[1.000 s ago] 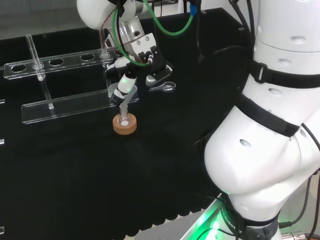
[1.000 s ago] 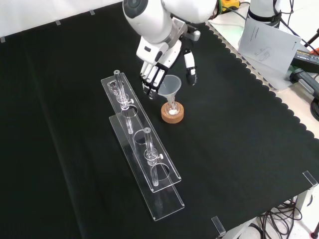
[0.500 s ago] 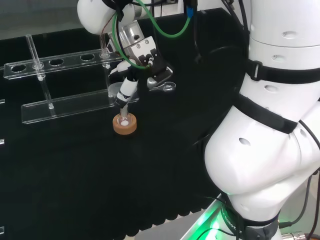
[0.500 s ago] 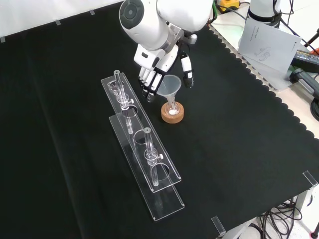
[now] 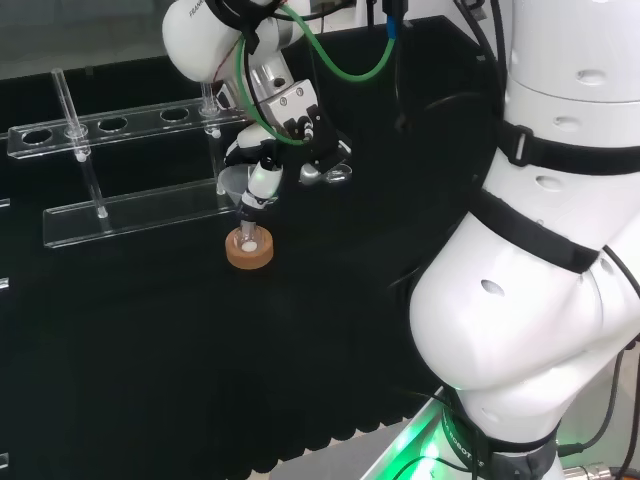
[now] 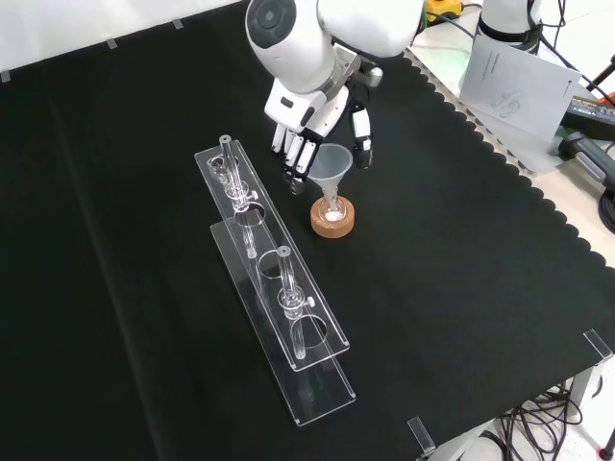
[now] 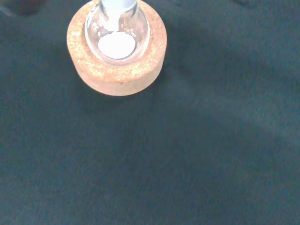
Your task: Remove the funnel from the round-bottom flask.
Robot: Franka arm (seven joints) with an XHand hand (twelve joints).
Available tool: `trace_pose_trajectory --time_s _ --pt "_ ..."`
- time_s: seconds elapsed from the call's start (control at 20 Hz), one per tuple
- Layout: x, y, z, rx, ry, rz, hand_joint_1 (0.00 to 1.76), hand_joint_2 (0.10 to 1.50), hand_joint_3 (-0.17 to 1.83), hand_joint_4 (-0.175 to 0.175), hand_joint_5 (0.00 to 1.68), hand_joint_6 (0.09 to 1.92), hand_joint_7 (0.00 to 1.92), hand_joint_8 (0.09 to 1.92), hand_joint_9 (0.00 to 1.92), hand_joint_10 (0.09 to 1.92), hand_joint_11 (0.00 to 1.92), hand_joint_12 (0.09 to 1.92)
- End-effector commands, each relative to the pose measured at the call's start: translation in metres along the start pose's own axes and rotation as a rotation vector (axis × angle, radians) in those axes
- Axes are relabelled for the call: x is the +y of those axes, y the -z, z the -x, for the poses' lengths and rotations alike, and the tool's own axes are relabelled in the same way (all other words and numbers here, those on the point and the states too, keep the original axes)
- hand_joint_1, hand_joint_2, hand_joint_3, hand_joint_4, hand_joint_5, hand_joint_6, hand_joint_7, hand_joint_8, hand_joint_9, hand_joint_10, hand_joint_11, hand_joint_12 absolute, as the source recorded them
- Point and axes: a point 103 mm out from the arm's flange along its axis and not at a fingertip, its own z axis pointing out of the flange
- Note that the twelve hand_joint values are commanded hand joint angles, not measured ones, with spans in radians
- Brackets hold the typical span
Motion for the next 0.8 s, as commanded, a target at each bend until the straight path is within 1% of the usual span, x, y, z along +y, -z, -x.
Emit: trace_pose_trajectory --time_s 0.05,0.15,0.3,0.45,0.6,0.8 --pt "-0.004 0.006 -0.004 -0.075 -0.044 0.121 0.7 0.82 0.24 -0.007 0.53 0.09 0.63 0.63 0.95 0.48 0.59 1.28" --pt "-0.007 0.009 -0.005 -0.082 -0.051 0.159 0.74 0.82 0.3 -0.007 0.62 0.09 0.73 0.62 1.07 0.45 0.64 1.25" --pt "-0.012 0.015 -0.005 -0.081 -0.047 0.187 0.77 0.82 0.36 -0.008 0.71 0.14 0.82 0.61 1.18 0.43 0.72 1.2" --pt "-0.017 0.021 -0.004 -0.076 -0.04 0.193 0.79 0.82 0.4 -0.014 0.74 0.18 0.85 0.61 1.25 0.41 0.78 1.15" --pt "-0.025 0.031 -0.004 -0.066 -0.032 0.197 0.79 0.81 0.42 -0.018 0.73 0.2 0.86 0.61 1.27 0.39 0.8 1.13" --pt "-0.04 0.046 -0.006 -0.076 -0.028 0.205 0.79 0.8 0.42 -0.019 0.72 0.21 0.86 0.62 1.27 0.38 0.8 1.13"
